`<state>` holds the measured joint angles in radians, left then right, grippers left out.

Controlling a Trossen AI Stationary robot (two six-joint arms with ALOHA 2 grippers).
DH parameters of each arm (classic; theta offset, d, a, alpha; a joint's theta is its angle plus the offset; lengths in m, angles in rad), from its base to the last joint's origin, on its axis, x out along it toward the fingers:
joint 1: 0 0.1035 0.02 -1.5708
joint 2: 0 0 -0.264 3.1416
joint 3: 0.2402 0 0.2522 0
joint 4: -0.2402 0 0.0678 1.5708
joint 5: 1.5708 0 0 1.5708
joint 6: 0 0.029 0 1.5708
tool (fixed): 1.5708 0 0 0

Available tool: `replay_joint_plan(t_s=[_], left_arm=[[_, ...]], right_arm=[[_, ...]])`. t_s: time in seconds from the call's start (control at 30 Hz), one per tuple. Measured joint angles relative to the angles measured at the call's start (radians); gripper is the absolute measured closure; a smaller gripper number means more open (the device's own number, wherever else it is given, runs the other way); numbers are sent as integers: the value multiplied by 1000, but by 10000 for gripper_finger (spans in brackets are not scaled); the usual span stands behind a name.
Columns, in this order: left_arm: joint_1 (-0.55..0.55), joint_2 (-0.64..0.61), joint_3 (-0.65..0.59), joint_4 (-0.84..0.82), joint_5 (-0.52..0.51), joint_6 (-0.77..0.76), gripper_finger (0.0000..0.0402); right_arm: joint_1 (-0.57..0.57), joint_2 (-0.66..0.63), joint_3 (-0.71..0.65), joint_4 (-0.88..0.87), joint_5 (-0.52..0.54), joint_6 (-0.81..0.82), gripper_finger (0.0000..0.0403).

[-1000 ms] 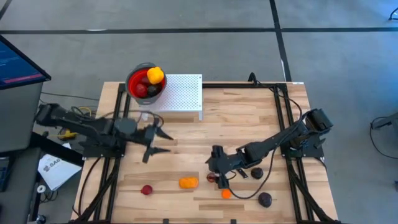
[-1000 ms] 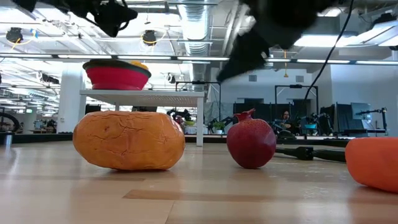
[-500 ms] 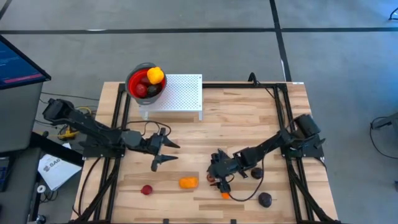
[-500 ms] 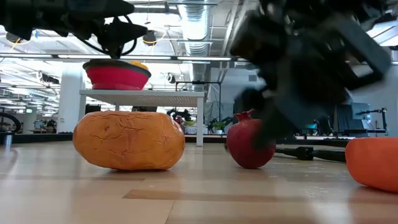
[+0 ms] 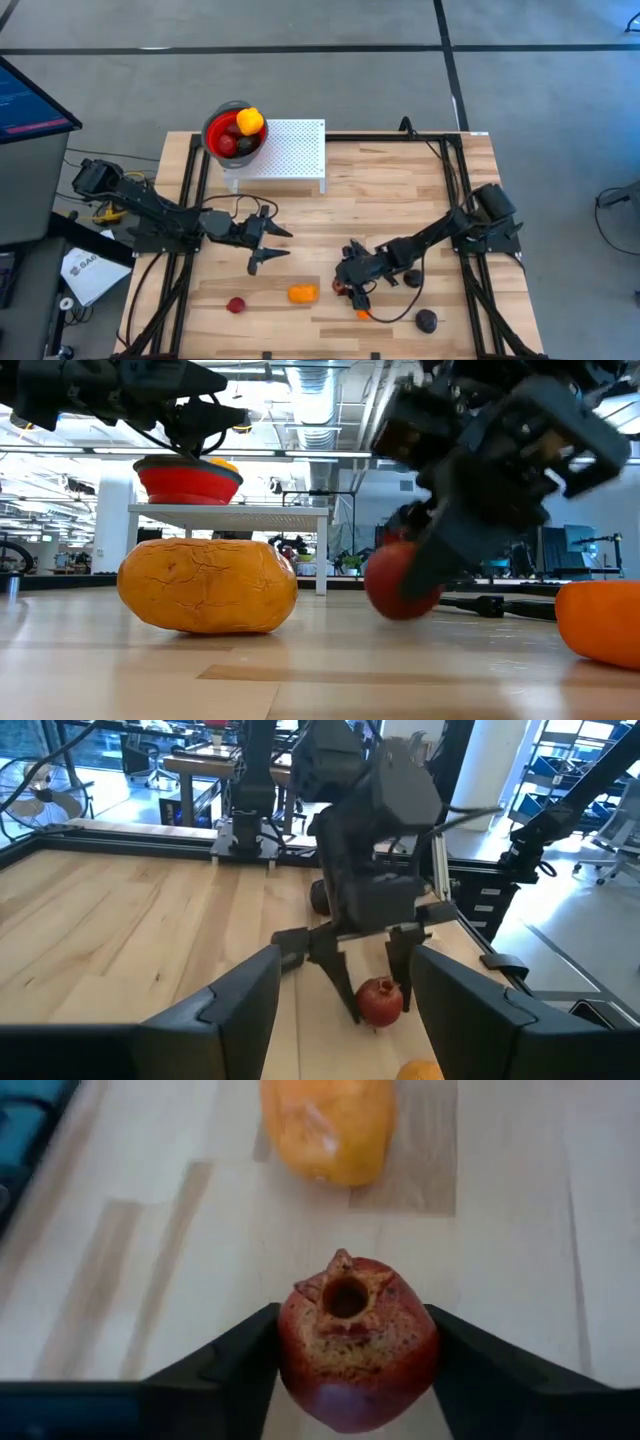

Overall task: Pick & Place Fruit
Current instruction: Put the right red pomegranate into the red strainer bowl on the shelf

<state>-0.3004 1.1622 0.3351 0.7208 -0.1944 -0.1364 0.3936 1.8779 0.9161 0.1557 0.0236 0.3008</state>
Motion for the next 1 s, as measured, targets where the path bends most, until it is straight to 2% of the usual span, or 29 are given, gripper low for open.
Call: replay_joint_plan(t_s=[0.13, 0.2, 0.3, 0.4, 0.53, 0.67, 0.77, 0.9, 1.0], left_arm=[[0, 0, 0, 0, 0, 1, 183], [0, 0, 0, 6, 0, 37, 183], [0, 0, 0, 33, 23, 136, 183], [0, 0, 7, 75, 74, 242, 182], [-18, -2, 57, 84, 126, 382, 162], [-29, -2, 112, 49, 119, 441, 114], [-45, -2, 139, -25, 45, 466, 75], [-96, -2, 158, -160, -197, 565, 41], [-125, -2, 159, -162, -346, 606, 32]], right_arm=[[-17, -30, 0, 5, -2, -3, 231], [-33, -47, 0, 14, -1, -30, 239], [-78, -70, -1, 132, 31, -104, 228], [-140, -79, 0, 355, 47, -195, 207], [-224, -74, 1, 565, -78, -237, 204], [-265, -72, 1, 593, -105, -237, 221], [-282, -72, 1, 600, -104, -218, 227], [-276, -72, 1, 610, -108, -180, 214], [-269, -72, 1, 612, -110, -180, 203]])
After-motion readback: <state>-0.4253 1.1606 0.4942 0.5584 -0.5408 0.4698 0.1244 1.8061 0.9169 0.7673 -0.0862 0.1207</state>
